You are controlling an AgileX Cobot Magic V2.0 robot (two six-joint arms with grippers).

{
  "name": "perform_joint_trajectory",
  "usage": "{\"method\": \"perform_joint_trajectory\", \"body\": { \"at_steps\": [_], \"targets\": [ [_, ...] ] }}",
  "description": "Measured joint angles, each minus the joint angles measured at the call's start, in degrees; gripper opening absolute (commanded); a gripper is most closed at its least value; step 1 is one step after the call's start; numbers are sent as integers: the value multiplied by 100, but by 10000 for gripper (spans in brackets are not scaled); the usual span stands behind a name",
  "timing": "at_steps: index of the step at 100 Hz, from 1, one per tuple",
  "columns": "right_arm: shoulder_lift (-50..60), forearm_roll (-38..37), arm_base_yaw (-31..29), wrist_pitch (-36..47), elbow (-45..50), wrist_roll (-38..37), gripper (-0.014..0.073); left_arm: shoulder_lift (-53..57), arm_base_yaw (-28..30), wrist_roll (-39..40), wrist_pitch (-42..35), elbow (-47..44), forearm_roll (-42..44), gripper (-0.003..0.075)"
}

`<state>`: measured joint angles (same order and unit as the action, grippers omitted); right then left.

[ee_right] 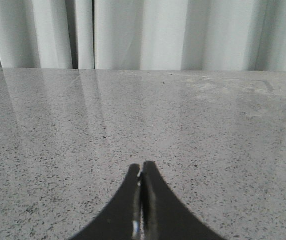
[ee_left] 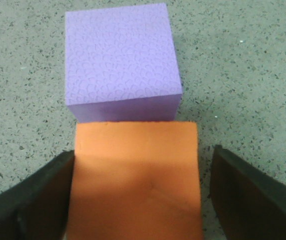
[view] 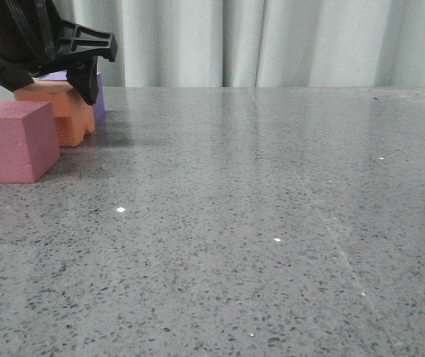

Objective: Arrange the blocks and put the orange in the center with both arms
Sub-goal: 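Lower the orange cube between purple and pink cubes, open left gripper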

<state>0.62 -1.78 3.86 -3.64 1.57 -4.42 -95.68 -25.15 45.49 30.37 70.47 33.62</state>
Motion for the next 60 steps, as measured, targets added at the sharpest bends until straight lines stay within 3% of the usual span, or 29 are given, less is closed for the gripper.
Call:
{"method": "perform_joint_trajectory", "body": {
  "at_steps": [42,60],
  "targets": [
    [0,0,0,0,0,0,-67,762,0,-66,220,-9,-11,518],
    [0,0,0,0,0,0,-67,1715,0,-193,504,-9,-11,423]
  ]
}}
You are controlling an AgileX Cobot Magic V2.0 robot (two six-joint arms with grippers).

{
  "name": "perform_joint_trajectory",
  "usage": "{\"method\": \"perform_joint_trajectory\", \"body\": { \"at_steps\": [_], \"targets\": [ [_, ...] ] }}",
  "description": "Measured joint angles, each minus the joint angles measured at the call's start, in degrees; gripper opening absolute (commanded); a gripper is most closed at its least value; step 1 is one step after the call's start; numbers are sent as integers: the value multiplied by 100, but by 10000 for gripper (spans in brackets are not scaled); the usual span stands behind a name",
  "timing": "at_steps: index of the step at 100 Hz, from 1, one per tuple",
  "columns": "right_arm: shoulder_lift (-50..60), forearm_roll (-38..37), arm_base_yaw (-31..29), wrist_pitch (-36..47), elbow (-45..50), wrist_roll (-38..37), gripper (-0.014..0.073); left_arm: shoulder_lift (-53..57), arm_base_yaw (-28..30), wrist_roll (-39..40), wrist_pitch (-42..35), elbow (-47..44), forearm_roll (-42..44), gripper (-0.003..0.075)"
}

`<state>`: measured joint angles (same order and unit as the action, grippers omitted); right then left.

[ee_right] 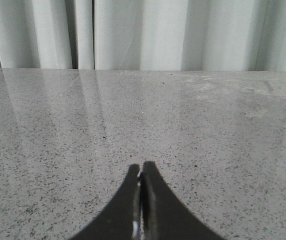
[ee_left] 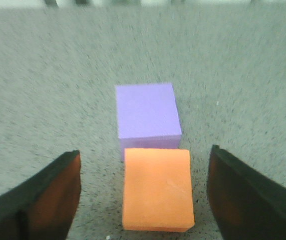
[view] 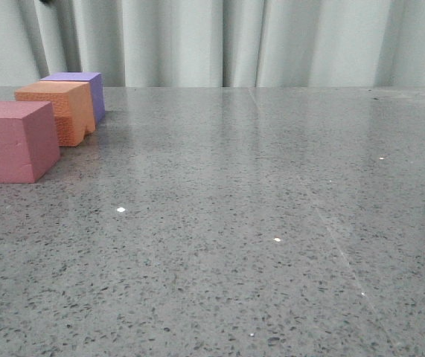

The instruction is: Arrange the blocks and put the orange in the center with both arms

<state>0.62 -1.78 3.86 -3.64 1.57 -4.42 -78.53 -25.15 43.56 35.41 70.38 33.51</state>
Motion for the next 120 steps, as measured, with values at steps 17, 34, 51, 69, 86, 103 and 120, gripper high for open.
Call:
{"method": "perform_joint_trajectory", "body": {
  "at_steps": [17,34,51,69,86,103,120],
  "targets": [
    [0,0,0,0,0,0,-67,980,0,-140,45,-268,37,206],
    [0,0,0,0,0,0,-67,1902,0,-163,61,-928,125,-15],
    [0,0,0,0,0,0,-67,2864,0,-163,-19,-1903,254,-16],
    [0,0,0,0,0,0,-67,3812,0,-163,-383,-3039,293,-19],
    [0,0,0,0,0,0,-67,4394,0,-163,-224,-3572,293,-19],
    [0,0,0,0,0,0,-67,4491,0,-165,0,-3702,267,-19],
    [0,0,0,0,0,0,-67,4500,0,-175,44,-3702,37,-19]
  ]
}}
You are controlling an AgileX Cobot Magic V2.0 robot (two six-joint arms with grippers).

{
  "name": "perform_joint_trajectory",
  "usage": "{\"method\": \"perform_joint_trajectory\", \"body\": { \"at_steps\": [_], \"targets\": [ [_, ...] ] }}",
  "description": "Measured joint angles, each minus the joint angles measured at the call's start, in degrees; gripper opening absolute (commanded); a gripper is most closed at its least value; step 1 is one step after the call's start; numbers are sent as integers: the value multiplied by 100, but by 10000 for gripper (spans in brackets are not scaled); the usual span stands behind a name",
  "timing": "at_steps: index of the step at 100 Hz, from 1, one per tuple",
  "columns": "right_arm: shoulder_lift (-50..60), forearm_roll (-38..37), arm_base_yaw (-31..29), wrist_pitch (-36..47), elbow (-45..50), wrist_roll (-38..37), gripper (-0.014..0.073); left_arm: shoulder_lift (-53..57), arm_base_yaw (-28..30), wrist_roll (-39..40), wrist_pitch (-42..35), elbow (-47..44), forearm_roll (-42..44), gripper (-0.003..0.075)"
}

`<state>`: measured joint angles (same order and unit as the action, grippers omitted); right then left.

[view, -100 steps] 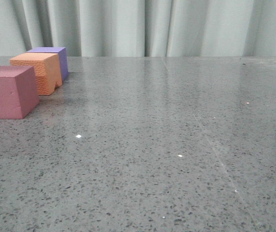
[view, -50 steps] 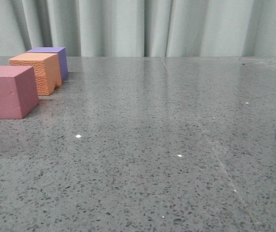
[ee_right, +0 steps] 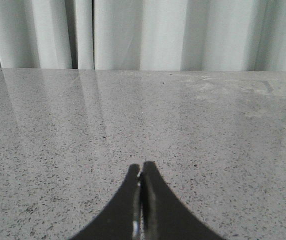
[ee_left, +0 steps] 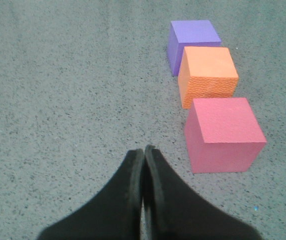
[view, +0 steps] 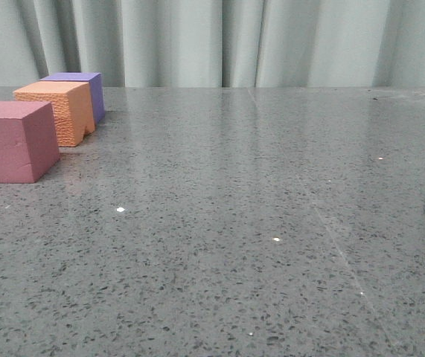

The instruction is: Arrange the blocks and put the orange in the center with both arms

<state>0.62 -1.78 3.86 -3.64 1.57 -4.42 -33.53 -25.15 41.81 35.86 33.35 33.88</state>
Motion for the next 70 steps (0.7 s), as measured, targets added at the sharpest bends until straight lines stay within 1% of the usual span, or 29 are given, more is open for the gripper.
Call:
{"method": "perform_joint_trajectory", "body": {
  "at_steps": [23,70],
  "targets": [
    [0,0,0,0,0,0,-67,0,0,0,12,0,-253,-19],
    [0,0,0,0,0,0,-67,0,0,-73,11,0,-59,-19]
  ]
}}
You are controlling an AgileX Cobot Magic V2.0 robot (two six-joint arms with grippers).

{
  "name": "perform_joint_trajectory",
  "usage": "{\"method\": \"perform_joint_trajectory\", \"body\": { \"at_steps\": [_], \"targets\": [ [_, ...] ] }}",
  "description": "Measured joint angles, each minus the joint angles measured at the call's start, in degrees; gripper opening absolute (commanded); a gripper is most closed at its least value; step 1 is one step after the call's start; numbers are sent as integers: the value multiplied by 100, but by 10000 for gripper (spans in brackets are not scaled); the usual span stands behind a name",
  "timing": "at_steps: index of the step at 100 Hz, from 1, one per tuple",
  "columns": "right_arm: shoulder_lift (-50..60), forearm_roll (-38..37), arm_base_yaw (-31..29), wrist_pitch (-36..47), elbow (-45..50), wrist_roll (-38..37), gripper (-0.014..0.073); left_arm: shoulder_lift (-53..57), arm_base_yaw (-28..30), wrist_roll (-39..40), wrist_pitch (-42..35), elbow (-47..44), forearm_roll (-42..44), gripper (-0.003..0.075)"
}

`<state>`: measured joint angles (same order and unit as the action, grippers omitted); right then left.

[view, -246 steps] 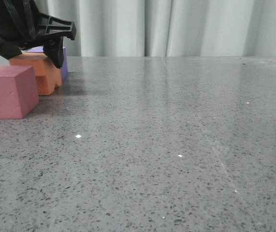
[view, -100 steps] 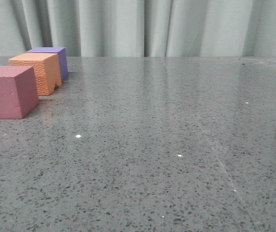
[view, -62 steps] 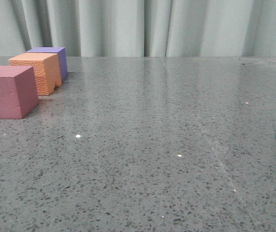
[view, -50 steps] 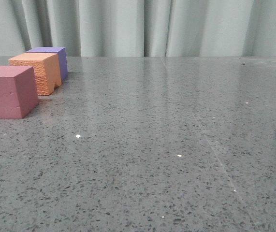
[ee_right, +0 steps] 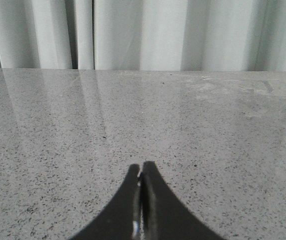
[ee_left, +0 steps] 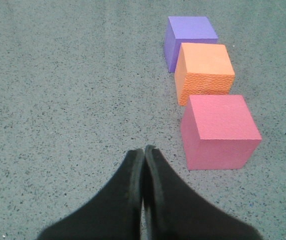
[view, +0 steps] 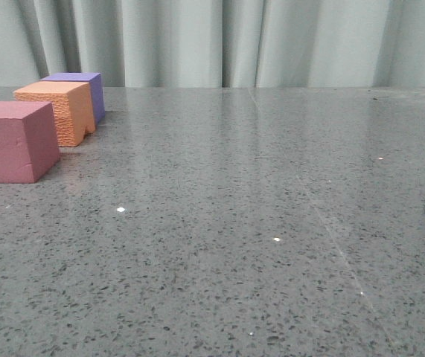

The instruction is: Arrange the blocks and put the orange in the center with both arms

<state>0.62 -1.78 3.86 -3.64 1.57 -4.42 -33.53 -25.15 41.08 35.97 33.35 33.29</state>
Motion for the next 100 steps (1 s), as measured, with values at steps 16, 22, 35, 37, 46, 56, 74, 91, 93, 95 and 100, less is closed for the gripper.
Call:
{"method": "perform_joint_trajectory", "body": {
  "at_steps": [16,22,35,37,46,56,74,91,93,95,100],
  "targets": [
    [0,0,0,0,0,0,-67,124,0,-568,-222,-82,9,-19],
    [0,0,0,0,0,0,-67,251,0,-874,-386,-181,9,-19],
    [0,0,0,0,0,0,-67,613,0,-1681,-685,-526,-318,-19],
    [0,0,0,0,0,0,-67,688,12,-1839,-728,-595,-403,-19],
    [0,0,0,0,0,0,-67,1037,200,-2493,-1012,-916,-799,-19],
    [0,0,0,0,0,0,-67,1451,576,-2895,-1557,-1414,-1082,-19],
    [0,0,0,0,0,0,-67,2177,1475,-3049,-2643,-2317,-1492,-19],
    [0,0,0,0,0,0,-67,2853,2070,-3054,-2931,-3020,-1753,-19],
    [0,0,0,0,0,0,-67,2938,2112,-3054,-2931,-3062,-1768,-19],
    [0,0,0,0,0,0,-67,3021,2137,-3054,-2934,-3124,-1778,-19],
    [0,0,0,0,0,0,-67,3205,2201,-3054,-2957,-3253,-1806,-19]
  ]
}}
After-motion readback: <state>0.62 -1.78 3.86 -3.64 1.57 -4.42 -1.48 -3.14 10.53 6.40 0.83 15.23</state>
